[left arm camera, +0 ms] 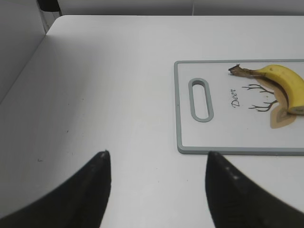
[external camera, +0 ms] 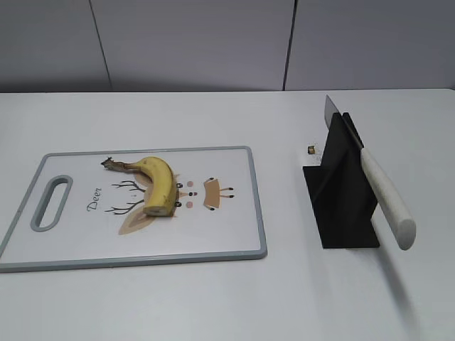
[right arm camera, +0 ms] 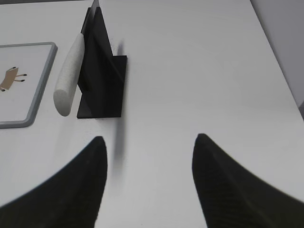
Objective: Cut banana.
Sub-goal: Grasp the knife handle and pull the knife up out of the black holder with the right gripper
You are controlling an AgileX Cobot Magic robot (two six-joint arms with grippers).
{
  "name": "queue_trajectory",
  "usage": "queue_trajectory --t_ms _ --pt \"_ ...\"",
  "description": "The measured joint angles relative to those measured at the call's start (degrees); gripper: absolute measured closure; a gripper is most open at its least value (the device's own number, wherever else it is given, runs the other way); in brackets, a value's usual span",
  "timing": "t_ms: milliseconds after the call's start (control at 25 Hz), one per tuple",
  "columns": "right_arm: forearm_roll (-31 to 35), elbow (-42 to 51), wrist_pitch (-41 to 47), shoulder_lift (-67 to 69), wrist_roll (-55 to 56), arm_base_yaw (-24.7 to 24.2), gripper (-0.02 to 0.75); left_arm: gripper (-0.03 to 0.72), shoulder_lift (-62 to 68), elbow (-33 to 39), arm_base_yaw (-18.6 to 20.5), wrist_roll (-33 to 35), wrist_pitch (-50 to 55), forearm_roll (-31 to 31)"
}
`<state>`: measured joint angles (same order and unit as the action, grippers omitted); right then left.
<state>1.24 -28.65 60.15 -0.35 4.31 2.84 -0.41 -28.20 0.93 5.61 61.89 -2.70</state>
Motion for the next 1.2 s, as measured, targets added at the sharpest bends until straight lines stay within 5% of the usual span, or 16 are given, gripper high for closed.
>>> queue_trajectory --t_ms 1200 --pt "0.05 0.00 0.00 0.00 0.02 0.00 0.306 0.111 0.00 0.00 0.00 0.00 0.00 0.00"
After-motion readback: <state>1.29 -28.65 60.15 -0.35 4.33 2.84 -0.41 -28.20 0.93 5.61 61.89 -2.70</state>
